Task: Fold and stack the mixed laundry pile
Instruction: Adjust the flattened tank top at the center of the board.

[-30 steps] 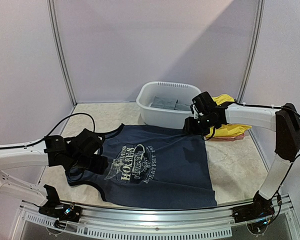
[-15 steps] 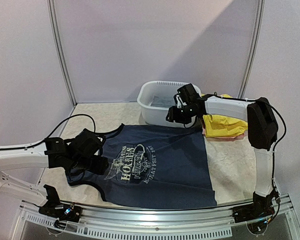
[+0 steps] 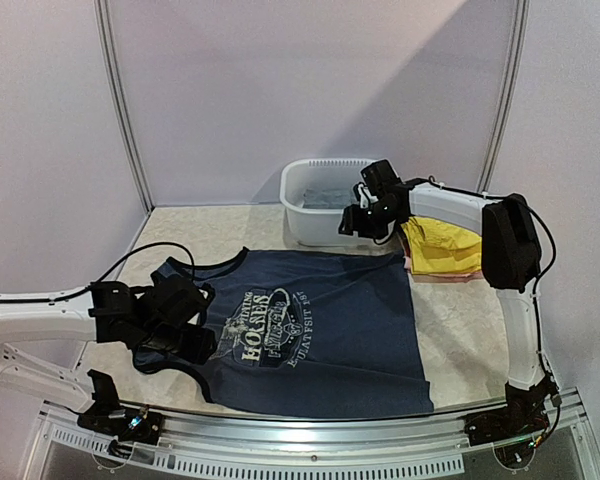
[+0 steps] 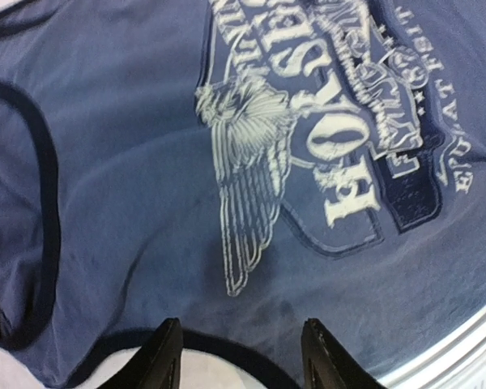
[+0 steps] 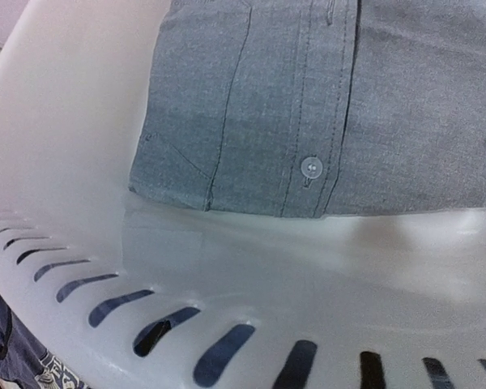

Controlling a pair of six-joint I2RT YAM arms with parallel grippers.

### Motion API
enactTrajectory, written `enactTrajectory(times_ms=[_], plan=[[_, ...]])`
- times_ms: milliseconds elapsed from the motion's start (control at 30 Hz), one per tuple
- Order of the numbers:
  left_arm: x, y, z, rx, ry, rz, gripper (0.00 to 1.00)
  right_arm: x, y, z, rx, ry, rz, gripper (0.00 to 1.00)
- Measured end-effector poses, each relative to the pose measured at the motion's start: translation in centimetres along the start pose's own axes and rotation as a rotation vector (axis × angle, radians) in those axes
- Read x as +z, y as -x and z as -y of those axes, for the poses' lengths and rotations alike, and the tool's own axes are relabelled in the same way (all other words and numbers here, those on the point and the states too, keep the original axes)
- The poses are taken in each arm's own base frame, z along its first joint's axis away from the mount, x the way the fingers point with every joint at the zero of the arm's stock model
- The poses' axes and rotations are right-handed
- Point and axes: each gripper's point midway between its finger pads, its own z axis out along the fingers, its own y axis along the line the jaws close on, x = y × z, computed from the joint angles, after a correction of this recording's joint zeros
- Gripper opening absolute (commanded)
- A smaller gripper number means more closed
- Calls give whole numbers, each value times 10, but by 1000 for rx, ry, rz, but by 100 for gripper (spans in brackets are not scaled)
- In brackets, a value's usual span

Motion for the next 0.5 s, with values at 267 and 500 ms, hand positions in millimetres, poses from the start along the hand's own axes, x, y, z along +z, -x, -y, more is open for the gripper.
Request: enactTrajectory(times_ms=[267, 500], plan=[[-22, -21, 0, -21, 50, -103, 51, -25, -17, -38, -93, 58, -14, 70], [-30, -47, 11, -17, 18, -197, 52, -83, -49, -87, -175, 143, 18, 73]])
